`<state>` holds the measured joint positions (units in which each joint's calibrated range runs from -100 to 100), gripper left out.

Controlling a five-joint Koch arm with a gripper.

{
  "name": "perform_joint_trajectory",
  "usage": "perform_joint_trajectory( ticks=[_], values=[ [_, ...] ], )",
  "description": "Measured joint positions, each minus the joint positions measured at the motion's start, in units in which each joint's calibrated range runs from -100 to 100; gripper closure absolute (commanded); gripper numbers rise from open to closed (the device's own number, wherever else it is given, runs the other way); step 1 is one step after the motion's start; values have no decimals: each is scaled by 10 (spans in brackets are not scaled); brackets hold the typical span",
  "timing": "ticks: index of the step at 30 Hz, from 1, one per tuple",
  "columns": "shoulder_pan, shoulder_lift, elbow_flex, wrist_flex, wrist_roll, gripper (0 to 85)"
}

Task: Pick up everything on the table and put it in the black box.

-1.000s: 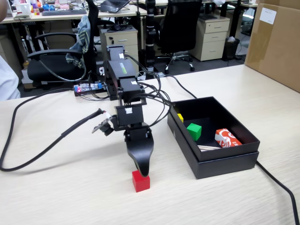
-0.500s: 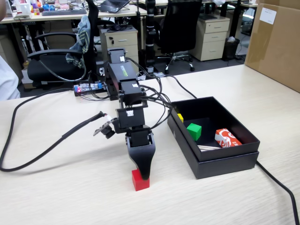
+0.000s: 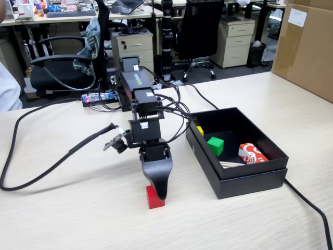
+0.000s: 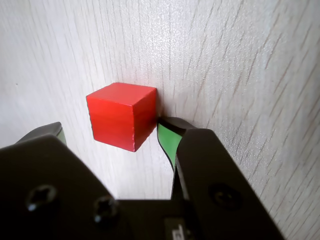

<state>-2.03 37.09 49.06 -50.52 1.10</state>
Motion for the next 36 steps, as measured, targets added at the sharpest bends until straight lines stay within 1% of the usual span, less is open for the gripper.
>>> perform_joint_trajectory(
  ticks=[1,2,3,4,5,6,8,17,19,27,31,33,35,36],
  values=[
    [0,4,1,0,0,520],
    [0,6,1,0,0,602],
    [-1,8,2,-4,0,632],
    [-2,8,2,-6,0,693],
    [-2,6,2,-7,0,712],
    [-2,6,9,-8,0,759],
    [-2,6,24,-14,0,789],
    [-1,5,30,-30,0,790],
    [-1,5,32,-33,0,847],
    [0,-17,31,-60,0,846],
    [2,-83,-18,-81,3,846],
    [6,-161,-57,-81,7,846],
    [23,-294,-109,-81,12,846],
    [24,-300,-114,-81,12,846]
  ],
)
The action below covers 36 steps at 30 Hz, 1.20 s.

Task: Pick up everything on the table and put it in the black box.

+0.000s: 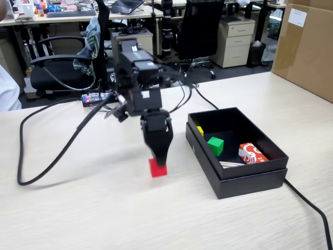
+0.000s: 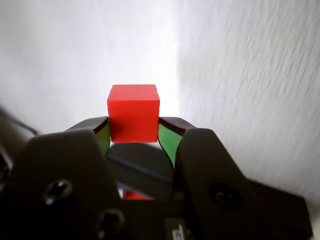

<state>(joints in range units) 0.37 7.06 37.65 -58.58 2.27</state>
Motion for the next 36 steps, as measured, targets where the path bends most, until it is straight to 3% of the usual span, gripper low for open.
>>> perform_joint_trajectory(
  ticks=[6,8,14,25,36],
  values=[
    [60,-261,-125,0,12,846],
    [117,-381,-175,-1,26,846],
    [178,-370,-194,-1,67,846],
    [178,-146,-193,0,83,845],
    [184,-63,-156,27,93,845]
  ],
)
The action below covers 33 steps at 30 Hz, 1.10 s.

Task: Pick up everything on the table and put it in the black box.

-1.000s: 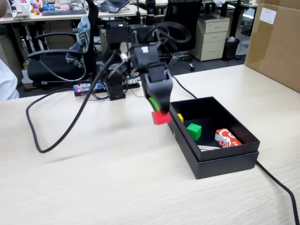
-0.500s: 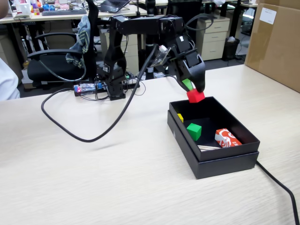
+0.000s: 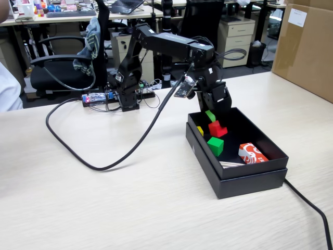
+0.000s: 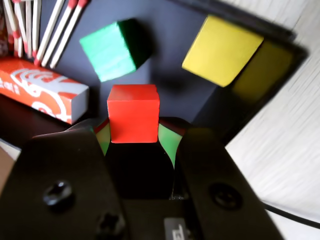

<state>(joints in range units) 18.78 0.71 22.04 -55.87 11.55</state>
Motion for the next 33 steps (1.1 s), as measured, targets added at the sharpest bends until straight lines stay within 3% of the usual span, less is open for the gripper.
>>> perform_joint_trajectory(
  ticks=[5,7,13,16,20,22,24,28,33],
  values=[
    [6,26,16,2,0,843],
    [6,40,18,4,1,718],
    [6,50,18,11,2,705],
    [6,50,17,12,2,576],
    [3,45,-2,20,2,572],
    [0,38,-14,21,2,455],
    [-3,18,-20,20,1,436],
    [-14,-98,-27,12,1,363],
    [-59,-321,-27,11,-10,364]
  ],
)
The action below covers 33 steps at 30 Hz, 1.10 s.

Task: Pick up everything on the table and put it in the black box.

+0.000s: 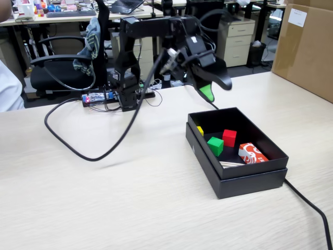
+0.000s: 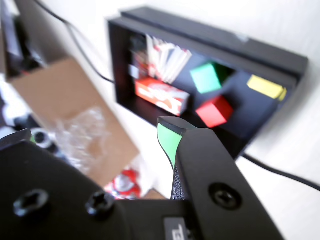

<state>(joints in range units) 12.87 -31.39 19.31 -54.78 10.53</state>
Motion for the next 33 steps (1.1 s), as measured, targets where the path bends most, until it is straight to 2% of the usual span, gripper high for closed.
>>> perform_joint_trajectory(
  ticks=[3,8,12,23,33],
  values=[
    [-36,-87,-23,0,-14,358],
    [-82,-173,-192,23,-26,359],
    [-107,-303,-456,173,-51,355],
    [-112,-513,-796,386,-59,356],
    [-127,-585,-975,541,-73,360]
  ],
)
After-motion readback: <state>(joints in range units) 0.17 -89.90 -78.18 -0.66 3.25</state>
